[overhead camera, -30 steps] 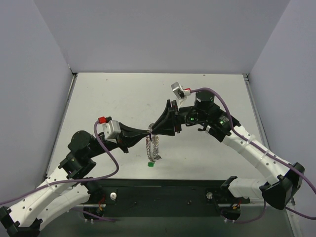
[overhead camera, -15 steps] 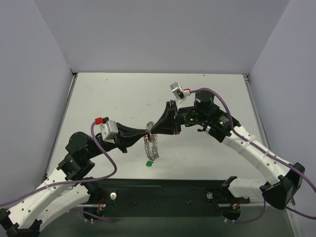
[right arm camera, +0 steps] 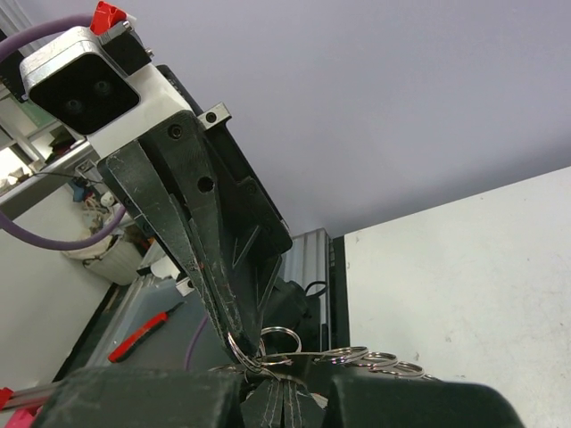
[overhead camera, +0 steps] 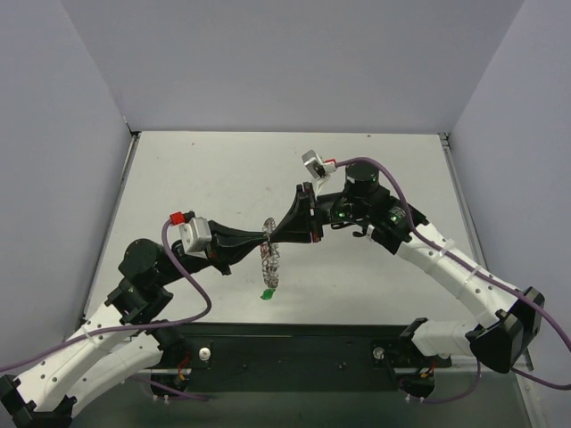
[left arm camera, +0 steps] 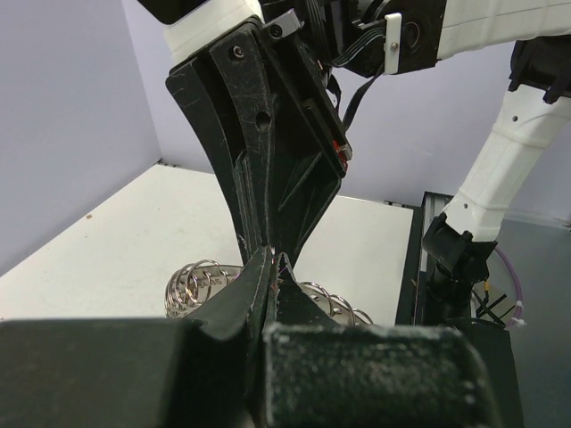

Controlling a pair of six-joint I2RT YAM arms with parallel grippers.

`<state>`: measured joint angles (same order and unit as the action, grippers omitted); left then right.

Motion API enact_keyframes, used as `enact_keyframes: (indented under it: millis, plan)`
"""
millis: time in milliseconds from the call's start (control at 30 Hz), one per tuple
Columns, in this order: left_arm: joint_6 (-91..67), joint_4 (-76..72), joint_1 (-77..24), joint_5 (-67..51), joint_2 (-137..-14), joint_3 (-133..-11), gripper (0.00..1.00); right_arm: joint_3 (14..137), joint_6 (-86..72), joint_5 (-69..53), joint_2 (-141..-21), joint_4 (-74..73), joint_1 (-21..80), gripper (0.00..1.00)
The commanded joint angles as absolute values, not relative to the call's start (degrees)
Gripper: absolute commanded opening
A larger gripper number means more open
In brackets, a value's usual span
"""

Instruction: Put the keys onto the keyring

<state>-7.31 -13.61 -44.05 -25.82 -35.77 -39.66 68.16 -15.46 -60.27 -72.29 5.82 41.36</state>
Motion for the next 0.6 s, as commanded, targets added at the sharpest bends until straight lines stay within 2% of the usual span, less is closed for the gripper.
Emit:
enact_keyframes:
  millis: [0, 200, 267, 300, 367, 400, 500, 567]
  plan:
    - [-9.58, -26.98, -44.38, -28.83, -34.80, -41.05, 0.00, 69.78, -14.59, -58.80, -73.65, 5.89, 42.10, 0.00]
    - [-10.11, -29.53, -44.30, -28.92, -36.12, -40.25, 0.00, 70.23, -12.22, -59.85, -72.95, 3.69, 42.45, 0.00]
    - [-10.11, -29.53, -44.38, -29.00, -36.30, -40.34, 0.00, 69.44, -10.38, -60.56, -71.20, 3.43, 42.19, 0.18]
    - [-10.11, -29.53, -44.38, -29.00, -36.21, -40.34, 0.00, 68.91, -10.02, -60.30, -70.23, 3.34, 42.10, 0.32]
    - [-10.02, -29.01, -44.30, -29.00, -36.04, -40.43, 0.00, 67.77, -9.32, -59.94, -67.52, 3.43, 41.23, 0.43]
    - [-9.85, -28.74, -44.38, -29.00, -35.86, -40.43, 0.00, 67.33, -8.53, -59.94, -66.54, 3.43, 40.79, 0.52]
    - [-9.67, -27.60, -44.30, -29.09, -35.33, -40.43, 0.00, 66.10, -6.51, -59.33, -62.41, 3.43, 39.64, 0.68]
    - [-9.67, -27.07, -44.38, -29.27, -35.07, -40.43, 0.00, 65.74, -5.98, -58.54, -60.13, 3.52, 39.46, 0.71]
